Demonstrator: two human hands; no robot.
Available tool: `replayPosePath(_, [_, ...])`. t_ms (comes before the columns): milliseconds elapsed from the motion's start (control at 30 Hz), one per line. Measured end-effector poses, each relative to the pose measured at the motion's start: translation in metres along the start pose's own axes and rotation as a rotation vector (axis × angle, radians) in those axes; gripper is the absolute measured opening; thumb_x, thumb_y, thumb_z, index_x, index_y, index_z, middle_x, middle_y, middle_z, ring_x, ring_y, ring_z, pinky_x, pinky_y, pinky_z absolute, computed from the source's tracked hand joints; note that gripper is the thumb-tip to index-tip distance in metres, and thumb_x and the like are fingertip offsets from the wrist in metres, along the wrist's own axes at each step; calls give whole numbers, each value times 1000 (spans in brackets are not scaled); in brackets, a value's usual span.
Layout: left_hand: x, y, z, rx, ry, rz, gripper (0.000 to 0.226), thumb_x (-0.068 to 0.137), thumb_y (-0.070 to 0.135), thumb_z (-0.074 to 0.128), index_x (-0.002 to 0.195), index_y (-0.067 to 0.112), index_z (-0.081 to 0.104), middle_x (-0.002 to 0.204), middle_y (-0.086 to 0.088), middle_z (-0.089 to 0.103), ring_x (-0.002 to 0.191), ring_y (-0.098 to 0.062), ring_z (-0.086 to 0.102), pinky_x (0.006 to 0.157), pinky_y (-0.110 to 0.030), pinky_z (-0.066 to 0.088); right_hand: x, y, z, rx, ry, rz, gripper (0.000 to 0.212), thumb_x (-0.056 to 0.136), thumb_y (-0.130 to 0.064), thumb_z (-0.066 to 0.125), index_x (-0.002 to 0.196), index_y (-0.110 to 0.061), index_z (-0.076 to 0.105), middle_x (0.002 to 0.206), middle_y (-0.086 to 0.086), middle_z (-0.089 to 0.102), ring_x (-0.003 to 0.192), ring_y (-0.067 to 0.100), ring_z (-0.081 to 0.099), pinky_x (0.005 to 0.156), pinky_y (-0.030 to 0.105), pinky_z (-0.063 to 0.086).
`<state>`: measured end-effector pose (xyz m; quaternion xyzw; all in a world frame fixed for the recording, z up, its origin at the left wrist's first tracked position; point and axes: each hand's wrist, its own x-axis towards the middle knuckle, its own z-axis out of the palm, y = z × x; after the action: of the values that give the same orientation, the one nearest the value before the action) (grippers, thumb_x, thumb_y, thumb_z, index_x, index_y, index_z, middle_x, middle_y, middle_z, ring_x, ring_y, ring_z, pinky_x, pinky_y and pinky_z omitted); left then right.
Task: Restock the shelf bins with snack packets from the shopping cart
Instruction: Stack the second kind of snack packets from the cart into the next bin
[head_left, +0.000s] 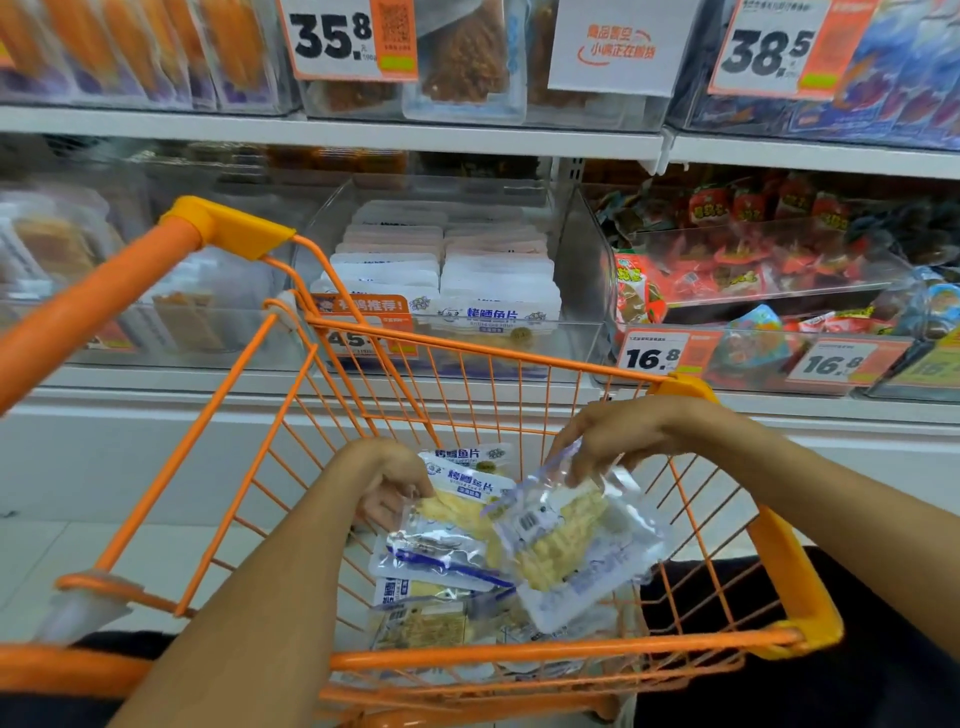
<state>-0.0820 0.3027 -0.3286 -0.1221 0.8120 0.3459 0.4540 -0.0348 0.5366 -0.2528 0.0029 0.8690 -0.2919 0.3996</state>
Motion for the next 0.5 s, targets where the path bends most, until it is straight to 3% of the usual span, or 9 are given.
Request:
replayPosePath(100, [-1,-6,2,-75,-12,-18,50,101,11,44,147,1,26,139,-13,46,137,-34,37,101,-46,41,5,-2,10,188,12,-54,18,90,-10,63,101,-20,72,84,-1,64,62,10,49,56,19,48])
replayPosePath(200, [3,-8,-1,-94,-16,-28,49,102,11,41,147,1,25,150,-13,35,135,-36,39,106,-50,39,9,-2,18,171,221,-228,16,87,-6,66,99,-14,73,94,6,69,87,20,65,82,35,57])
replayPosePath(267, [2,-11,-3,-118,-28,-40,47,103,12,40,146,1,27,151,-14,33,135,-36,38,107,-49,38,6,-2,22,125,401,-421,17,85,-4,68,95,-16,74,92,8,72,88,22,68,82,40,56])
replayPosePath(367, [1,-19,-5,-196,-87,-61,49,104,13,34,150,3,19,156,-13,24,141,-34,29,109,-47,35,7,4,37,288,602,-570,21,89,-3,63,104,-15,71,92,-2,71,74,-4,64,65,17,50])
replayPosePath(433, [3,-24,-7,-279,-151,-69,51,105,17,30,152,6,12,158,-12,18,143,-33,25,112,-47,31,18,12,49,319,577,-555,25,94,-6,56,112,-19,69,108,-4,69,91,-7,62,82,17,48])
replayPosePath(500, [5,-25,-8,-357,-188,-78,52,106,25,28,152,8,13,157,-14,22,141,-34,30,111,-48,34,33,24,60,193,355,-494,30,97,-9,52,117,-26,66,130,-7,60,123,4,51,108,32,40])
